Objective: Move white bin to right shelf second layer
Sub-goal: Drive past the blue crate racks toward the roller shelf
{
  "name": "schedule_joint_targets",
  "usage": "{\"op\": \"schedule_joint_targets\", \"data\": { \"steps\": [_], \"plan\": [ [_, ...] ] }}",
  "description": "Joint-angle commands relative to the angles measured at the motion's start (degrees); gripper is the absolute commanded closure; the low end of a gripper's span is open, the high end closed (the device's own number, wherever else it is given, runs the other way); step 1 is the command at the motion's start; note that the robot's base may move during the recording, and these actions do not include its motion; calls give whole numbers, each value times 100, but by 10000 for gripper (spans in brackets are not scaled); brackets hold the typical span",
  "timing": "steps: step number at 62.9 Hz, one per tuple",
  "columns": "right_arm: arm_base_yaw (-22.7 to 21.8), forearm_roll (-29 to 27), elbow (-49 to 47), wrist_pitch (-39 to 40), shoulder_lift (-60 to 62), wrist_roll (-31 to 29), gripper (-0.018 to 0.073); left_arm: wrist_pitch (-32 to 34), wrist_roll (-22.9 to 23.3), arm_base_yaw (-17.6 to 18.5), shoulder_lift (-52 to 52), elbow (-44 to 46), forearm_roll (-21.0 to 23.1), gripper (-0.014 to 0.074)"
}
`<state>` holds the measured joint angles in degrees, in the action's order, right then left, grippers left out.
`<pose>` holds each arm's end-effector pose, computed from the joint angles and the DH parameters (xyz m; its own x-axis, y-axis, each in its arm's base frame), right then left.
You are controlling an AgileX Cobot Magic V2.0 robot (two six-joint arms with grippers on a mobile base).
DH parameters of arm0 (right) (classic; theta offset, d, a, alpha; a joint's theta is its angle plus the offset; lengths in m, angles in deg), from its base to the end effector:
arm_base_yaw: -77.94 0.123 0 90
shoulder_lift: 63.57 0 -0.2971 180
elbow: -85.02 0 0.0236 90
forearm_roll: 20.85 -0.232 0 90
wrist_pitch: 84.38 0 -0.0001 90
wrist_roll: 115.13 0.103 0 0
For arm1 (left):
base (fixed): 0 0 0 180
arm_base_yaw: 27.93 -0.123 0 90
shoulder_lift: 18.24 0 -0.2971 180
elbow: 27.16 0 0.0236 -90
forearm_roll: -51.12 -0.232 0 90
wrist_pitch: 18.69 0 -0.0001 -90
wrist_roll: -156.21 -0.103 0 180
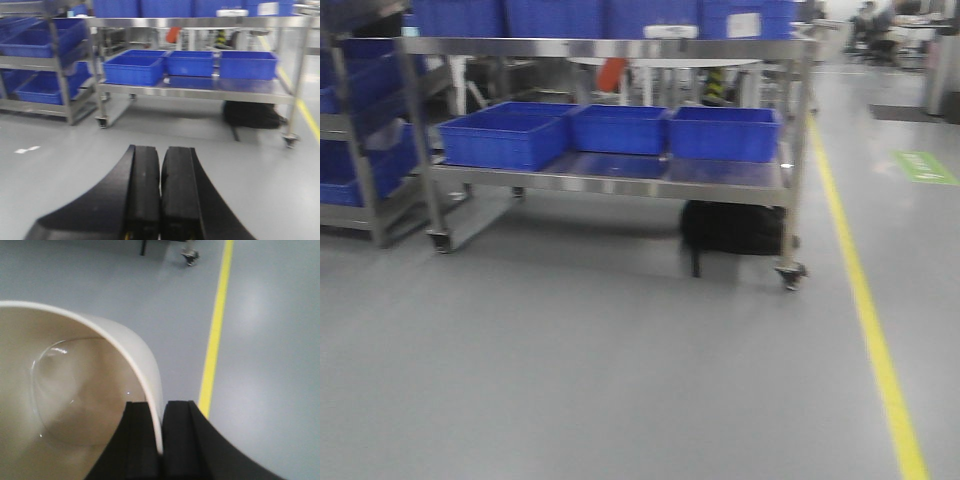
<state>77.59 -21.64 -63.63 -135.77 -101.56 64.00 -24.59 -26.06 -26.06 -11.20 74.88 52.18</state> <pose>0.0631 0.0007 0.3571 -0.5109 -0.0035 -0.8596 -0.0065 1.0000 -0.0002 0.0372 -0.0014 0.2014 -0.0149 0.0217 -0.9997 0.0349 0.9992 0.0212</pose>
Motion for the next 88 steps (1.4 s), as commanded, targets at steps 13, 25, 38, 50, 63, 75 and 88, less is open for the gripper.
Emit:
{"op": "schedule_joint_targets", "data": {
  "steps": [13, 25, 38, 50, 63, 75, 88],
  "plan": [
    [-30, -26, -167, 480, -22, -19, 504, 466, 30, 43, -120, -152, 43, 512],
    [-30, -26, -167, 473, -22, -19, 504, 466, 30, 43, -120, -152, 43, 512],
    [-30, -26, -167, 473, -22, -19, 504, 466, 30, 43, -120, -152, 43, 512],
    [-30, -26, -167, 467, -22, -19, 504, 466, 30, 43, -120, -152, 43, 512],
    [-30, -26, -167, 461, -22, -19, 504, 466, 30, 43, -120, -152, 43, 512],
    [-30, -26, -167, 461, -22, -19, 504, 466, 30, 43, -120, -152, 43, 512],
    [-30, -26, -167, 461, -22, -19, 504, 466, 30, 43, -120, -152, 43, 512]
  ]
}}
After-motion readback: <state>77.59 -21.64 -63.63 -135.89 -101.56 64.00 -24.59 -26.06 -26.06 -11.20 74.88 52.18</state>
